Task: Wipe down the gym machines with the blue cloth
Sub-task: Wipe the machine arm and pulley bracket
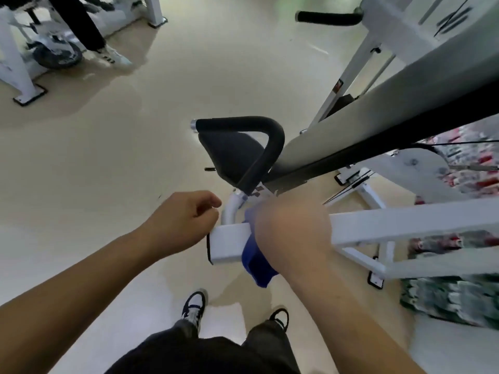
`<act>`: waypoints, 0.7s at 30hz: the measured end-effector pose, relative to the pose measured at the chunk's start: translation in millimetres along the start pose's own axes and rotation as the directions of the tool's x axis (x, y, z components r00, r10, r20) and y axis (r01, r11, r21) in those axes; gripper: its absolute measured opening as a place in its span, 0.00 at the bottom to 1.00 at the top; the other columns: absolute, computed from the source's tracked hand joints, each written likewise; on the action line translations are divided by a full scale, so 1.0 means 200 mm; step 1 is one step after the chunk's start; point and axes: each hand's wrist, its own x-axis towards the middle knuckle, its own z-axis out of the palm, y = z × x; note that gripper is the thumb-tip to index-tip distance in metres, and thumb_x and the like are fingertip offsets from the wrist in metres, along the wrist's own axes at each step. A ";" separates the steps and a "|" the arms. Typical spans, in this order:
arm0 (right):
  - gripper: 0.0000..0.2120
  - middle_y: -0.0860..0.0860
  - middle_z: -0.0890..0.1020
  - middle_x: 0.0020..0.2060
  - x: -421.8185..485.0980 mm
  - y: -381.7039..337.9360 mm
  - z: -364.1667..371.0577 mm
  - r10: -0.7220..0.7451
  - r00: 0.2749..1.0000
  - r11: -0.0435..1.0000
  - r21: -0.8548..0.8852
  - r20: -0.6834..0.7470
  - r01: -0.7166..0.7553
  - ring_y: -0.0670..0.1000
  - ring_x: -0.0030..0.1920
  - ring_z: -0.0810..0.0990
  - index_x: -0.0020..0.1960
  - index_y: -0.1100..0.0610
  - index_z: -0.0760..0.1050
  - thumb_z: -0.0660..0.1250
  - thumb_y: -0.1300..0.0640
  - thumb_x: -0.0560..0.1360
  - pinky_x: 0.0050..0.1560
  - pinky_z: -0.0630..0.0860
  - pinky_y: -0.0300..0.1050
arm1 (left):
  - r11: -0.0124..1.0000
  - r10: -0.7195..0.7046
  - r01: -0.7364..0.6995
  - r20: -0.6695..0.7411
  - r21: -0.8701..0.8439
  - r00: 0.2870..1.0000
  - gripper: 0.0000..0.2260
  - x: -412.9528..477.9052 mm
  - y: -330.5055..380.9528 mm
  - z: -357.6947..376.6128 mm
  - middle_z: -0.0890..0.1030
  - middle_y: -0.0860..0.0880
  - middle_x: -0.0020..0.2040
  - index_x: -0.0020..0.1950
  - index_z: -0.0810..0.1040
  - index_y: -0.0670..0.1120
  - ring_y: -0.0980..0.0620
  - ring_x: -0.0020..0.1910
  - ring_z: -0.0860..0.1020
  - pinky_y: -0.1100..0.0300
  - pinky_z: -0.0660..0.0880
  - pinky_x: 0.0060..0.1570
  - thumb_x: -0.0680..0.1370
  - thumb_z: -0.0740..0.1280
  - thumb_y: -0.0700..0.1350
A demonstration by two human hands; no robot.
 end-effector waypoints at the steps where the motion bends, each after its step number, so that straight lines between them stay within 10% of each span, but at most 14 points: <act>1: 0.23 0.47 0.76 0.37 -0.03 -0.10 0.01 0.010 1.000 1.000 0.000 0.018 -0.010 0.51 0.39 0.72 0.41 0.49 0.70 0.42 0.43 0.82 0.47 0.70 0.49 | 1.000 0.019 -0.019 0.036 0.008 0.999 0.12 0.00 -0.01 0.01 0.83 0.55 0.55 0.64 0.79 0.53 0.57 0.49 0.80 0.61 0.77 0.49 0.84 0.60 0.47; 6: 0.17 0.53 0.78 0.49 -0.19 -0.37 0.11 0.080 0.989 0.988 0.139 -0.126 -0.062 0.57 0.52 0.74 0.52 0.53 0.74 0.54 0.42 0.82 0.63 0.70 0.57 | 0.993 0.090 -0.083 0.077 -0.088 0.993 0.10 0.00 -0.08 0.02 0.84 0.59 0.46 0.58 0.81 0.55 0.58 0.45 0.82 0.57 0.81 0.50 0.84 0.60 0.48; 13: 0.23 0.54 0.79 0.67 -0.24 -0.37 0.12 -0.299 0.954 0.953 0.043 -0.034 0.300 0.58 0.70 0.73 0.70 0.55 0.76 0.59 0.42 0.82 0.75 0.63 0.59 | 0.991 0.096 -0.112 0.183 0.079 0.978 0.13 0.06 -0.18 -0.01 0.76 0.56 0.33 0.37 0.72 0.53 0.50 0.35 0.76 0.66 0.69 0.35 0.76 0.67 0.37; 21: 0.19 0.49 0.80 0.53 -0.16 -0.36 0.06 -0.219 0.975 0.962 0.161 -0.034 0.222 0.52 0.53 0.75 0.57 0.53 0.79 0.55 0.41 0.83 0.61 0.71 0.49 | 0.988 -0.007 0.009 0.010 -0.155 1.000 0.14 0.05 -0.28 -0.12 0.84 0.54 0.54 0.62 0.81 0.50 0.55 0.52 0.82 0.62 0.76 0.54 0.81 0.63 0.37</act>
